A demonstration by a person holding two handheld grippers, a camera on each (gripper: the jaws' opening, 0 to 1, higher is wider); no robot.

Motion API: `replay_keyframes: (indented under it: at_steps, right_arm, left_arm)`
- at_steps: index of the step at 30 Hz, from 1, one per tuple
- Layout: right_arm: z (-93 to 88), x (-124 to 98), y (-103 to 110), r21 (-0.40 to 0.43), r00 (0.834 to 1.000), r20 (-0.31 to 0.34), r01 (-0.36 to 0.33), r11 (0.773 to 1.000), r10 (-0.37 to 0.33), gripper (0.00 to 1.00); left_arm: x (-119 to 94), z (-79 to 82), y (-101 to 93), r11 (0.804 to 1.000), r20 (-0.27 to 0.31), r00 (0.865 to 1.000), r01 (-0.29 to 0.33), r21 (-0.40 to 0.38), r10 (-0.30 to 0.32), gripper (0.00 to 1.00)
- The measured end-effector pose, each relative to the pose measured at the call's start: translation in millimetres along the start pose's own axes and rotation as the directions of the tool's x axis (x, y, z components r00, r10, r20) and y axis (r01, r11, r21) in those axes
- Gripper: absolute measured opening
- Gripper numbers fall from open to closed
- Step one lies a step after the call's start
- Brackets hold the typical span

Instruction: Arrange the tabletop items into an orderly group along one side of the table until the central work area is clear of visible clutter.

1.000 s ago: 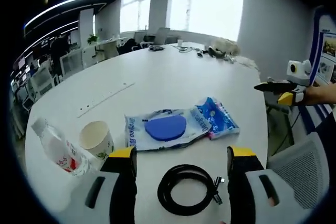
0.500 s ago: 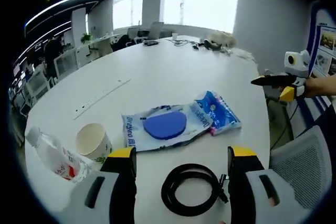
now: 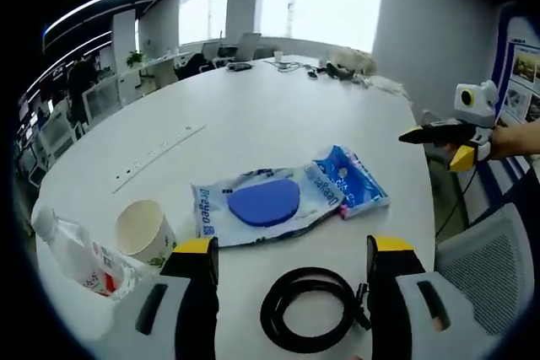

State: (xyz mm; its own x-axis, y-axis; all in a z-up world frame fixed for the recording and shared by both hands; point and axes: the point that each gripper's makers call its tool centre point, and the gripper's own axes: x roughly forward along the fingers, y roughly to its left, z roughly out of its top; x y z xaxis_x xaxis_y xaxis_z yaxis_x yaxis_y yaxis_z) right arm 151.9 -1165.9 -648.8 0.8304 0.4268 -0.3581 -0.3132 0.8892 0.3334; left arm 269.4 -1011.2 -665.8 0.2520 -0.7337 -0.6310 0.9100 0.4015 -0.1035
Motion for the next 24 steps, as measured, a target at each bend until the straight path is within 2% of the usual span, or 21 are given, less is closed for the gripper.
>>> replay_keyframes:
  at_steps: [7, 20, 24]
  right_arm:
    - [-0.2, 4, -4, 0.017, 1.000, -0.007, 0.010, 1.000, -0.010, 0.73]
    - [-12.5, 13, -1, 0.048, 0.999, -0.044, -0.002, 0.999, 0.004, 0.68]
    - [-10.4, 20, -2, 0.058, 0.999, -0.051, 0.000, 0.998, 0.003, 0.66]
  left_arm:
    - [7, -0.8, 5.4, 1.000, -0.001, 1.000, 0.009, -0.005, -0.009, 0.68]
    - [15, 0.9, 19.8, 1.000, 0.000, 1.000, -0.016, -0.012, 0.017, 0.68]
    - [20, 6.0, 25.1, 0.999, 0.010, 0.999, -0.030, -0.012, 0.030, 0.68]
